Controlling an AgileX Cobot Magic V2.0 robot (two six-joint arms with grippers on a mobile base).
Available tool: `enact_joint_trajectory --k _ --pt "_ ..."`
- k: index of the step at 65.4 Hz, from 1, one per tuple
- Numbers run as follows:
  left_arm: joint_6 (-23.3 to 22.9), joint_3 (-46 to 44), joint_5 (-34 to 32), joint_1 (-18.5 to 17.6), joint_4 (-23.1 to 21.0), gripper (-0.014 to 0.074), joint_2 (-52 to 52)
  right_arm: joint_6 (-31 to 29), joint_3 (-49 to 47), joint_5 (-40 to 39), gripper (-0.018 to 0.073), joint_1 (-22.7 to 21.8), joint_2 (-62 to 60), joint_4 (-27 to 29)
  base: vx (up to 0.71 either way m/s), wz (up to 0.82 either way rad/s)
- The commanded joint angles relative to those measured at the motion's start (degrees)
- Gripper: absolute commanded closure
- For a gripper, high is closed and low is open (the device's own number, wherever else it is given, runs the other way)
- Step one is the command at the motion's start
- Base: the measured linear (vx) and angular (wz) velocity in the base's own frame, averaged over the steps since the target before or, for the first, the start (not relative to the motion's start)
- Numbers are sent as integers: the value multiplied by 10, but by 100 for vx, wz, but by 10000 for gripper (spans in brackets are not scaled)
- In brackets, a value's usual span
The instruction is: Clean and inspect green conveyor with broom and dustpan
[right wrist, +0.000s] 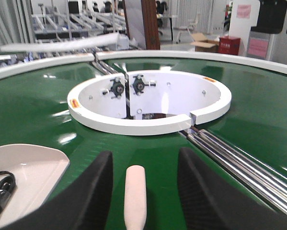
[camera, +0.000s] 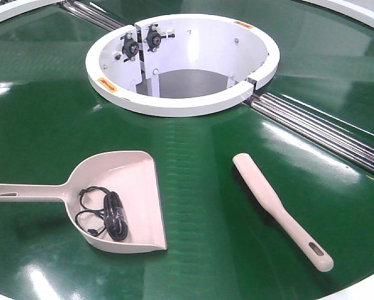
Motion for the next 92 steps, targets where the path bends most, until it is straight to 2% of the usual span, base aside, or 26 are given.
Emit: enact_joint_trajectory --k 1,5,12,20,25,31,33,92 --pt "-35 43 -88 -3 -35 242 -9 0 31 -65 244 -3 -25 4 0 0" --pt "-52 79 -114 -3 -37 242 -10 -2 60 -78 244 -3 -39 1 0 0" --pt "-51 121 -167 -3 -37 242 -13 -2 92 -96 244 -3 -40 1 0 0" --pt "-51 129 -182 -3 -37 277 -13 -2 104 -95 274 -3 -40 1 0 0" --pt "-51 129 -177 -3 -37 395 -13 -2 104 -94 368 -3 -40 1 0 0" --pt "-51 129 -173 -3 -37 608 -13 -3 104 -94 545 -3 -40 1 0 0" --pt "-51 129 -173 -3 -37 605 -13 -2 104 -94 575 -3 -40 1 0 0" --pt "-51 130 -173 -3 -36 603 -12 -2 104 -94 568 -3 -40 5 0 0"
